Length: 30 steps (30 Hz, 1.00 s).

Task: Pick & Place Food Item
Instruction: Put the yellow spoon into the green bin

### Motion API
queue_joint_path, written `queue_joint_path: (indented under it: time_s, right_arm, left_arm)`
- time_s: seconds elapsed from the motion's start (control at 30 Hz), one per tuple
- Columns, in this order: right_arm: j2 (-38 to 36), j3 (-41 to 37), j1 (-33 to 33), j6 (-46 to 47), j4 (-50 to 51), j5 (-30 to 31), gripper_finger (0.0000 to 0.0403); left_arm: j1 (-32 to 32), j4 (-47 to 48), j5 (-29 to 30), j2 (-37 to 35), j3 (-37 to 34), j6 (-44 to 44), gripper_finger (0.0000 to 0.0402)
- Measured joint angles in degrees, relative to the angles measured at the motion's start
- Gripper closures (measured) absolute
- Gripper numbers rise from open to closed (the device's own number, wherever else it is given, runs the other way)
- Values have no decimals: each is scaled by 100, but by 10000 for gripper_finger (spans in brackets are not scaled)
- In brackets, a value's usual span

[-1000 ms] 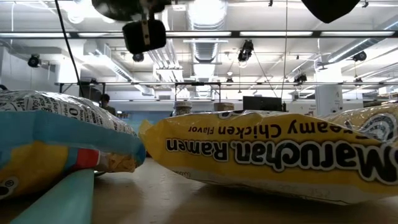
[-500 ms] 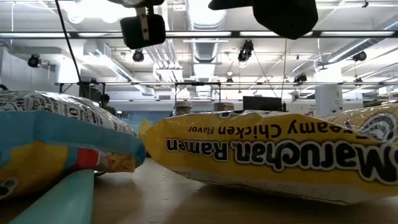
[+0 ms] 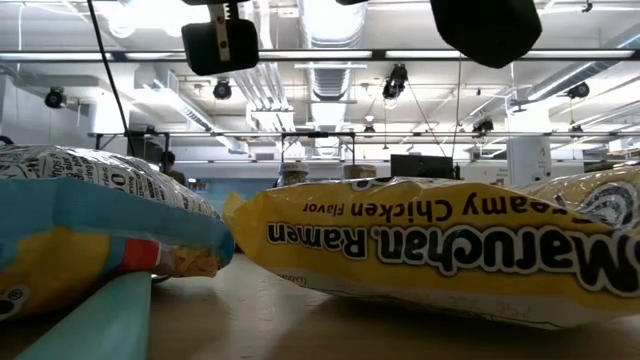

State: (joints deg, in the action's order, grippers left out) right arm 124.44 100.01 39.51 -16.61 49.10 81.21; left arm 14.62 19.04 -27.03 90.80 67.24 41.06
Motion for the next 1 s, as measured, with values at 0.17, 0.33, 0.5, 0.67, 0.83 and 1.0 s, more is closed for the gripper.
queue_joint_path:
  time_s: [0.17, 0.33, 0.5, 0.67, 0.83, 1.0]
  right_arm:
    - [-1, 5, 0, 122, -26, -54, 346]
    - [-16, 15, 2, 203, -84, -49, 346]
    - [-31, 26, 2, 242, -87, -148, 379]
    - [8, 0, -5, 309, -150, -436, 379]
    - [-64, 9, -5, 929, -196, -393, 379]
    - [-342, 7, 32, 1876, -225, -326, 379]
  left_arm:
    - [34, -12, -56, -24, 0, -24, 398]
    - [38, -62, -224, -117, 15, -108, 362]
    - [54, -83, -375, -320, 22, -205, 314]
    - [86, -155, -477, -662, 48, -377, 282]
    - [77, -63, -163, -1174, 37, -972, 265]
    - [334, 100, 1206, -1882, -76, -2015, 263]
